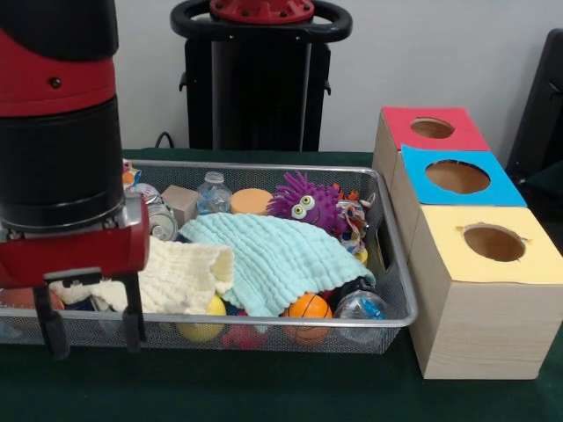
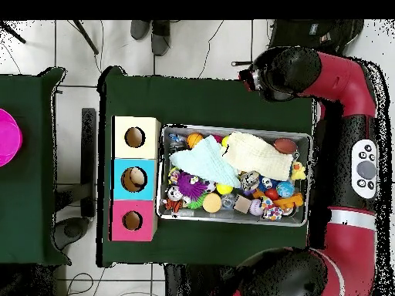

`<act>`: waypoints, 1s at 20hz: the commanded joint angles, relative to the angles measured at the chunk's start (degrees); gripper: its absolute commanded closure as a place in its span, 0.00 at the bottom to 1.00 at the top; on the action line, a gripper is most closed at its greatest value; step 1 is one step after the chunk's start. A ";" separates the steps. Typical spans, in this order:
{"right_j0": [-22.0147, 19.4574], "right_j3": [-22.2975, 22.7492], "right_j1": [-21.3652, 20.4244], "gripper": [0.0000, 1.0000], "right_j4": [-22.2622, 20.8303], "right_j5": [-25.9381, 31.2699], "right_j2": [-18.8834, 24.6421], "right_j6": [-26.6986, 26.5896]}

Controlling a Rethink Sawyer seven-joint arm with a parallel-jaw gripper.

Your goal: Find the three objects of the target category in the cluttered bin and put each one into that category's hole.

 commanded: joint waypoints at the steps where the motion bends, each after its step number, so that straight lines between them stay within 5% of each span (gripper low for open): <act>1: -1.68 11.58 -4.10 0.00 1.39 -2.21 -3.38 -1.75; 20: -2.40 15.96 -4.71 0.00 3.02 -2.01 -4.32 -1.84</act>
